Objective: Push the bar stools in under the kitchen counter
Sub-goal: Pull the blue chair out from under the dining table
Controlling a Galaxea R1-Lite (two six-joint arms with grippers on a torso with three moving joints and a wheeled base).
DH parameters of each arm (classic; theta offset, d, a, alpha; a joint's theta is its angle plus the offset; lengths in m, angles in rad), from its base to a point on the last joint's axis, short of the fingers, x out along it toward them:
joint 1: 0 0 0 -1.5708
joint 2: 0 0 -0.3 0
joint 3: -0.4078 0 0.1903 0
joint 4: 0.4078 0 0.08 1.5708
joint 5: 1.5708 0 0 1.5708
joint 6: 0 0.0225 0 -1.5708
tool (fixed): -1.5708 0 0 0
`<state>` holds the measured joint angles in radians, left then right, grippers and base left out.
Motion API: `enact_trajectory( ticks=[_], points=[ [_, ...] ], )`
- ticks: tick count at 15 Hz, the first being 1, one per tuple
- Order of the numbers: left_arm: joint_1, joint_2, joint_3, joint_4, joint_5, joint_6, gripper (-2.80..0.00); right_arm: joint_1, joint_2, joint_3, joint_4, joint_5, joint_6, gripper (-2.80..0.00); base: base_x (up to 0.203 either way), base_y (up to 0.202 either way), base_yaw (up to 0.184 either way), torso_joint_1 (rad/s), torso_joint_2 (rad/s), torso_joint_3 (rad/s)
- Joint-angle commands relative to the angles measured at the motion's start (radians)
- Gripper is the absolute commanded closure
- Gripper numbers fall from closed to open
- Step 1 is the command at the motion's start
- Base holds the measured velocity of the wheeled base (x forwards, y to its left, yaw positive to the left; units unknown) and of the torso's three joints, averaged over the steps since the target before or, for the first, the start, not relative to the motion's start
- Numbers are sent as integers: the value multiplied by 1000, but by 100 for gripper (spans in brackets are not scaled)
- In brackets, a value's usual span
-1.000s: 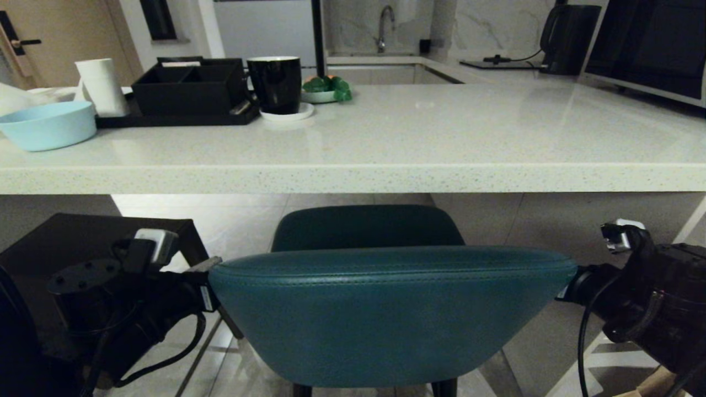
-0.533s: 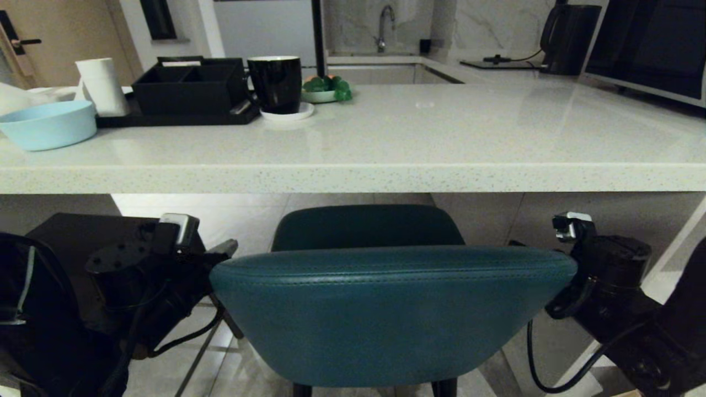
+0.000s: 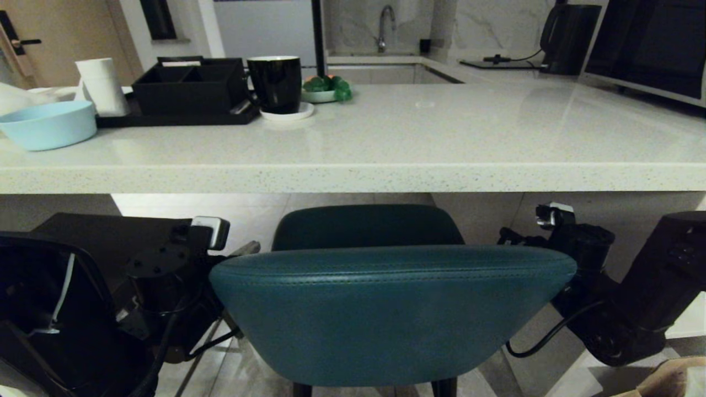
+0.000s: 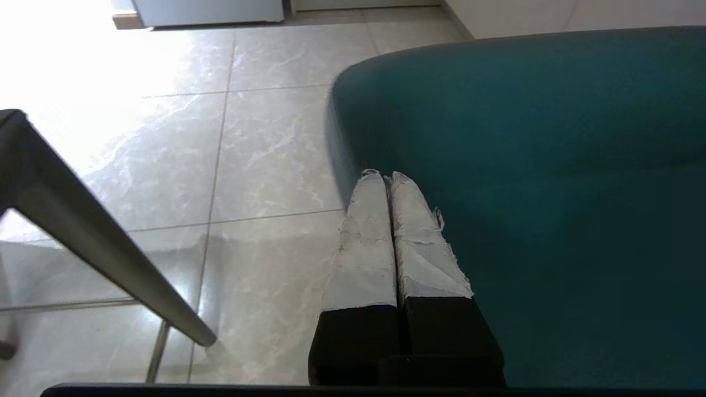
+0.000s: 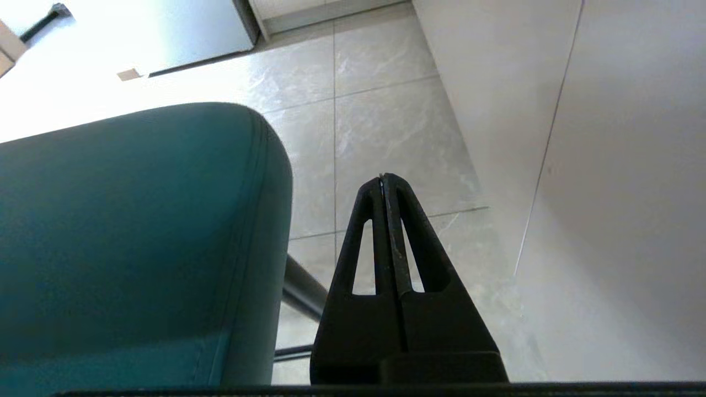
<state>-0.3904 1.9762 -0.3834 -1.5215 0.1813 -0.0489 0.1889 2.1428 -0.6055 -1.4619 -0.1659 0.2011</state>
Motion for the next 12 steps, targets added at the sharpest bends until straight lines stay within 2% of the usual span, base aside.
enact_trajectory(
  ticks=[1,6,12],
  points=[
    [-14,-10,9,-9,9,-3,0,14,7,-7,-8,-4,0,0,0,0,0,0,0,0],
    [-14,-8,63,-9,24,-17,0,68,-29,4,-9,-23,0,0,0,0,0,0,0,0],
    [-15,-19,112,-9,27,-29,0,116,-145,174,-13,-23,-4,0,0,0,0,0,0,0]
  ],
)
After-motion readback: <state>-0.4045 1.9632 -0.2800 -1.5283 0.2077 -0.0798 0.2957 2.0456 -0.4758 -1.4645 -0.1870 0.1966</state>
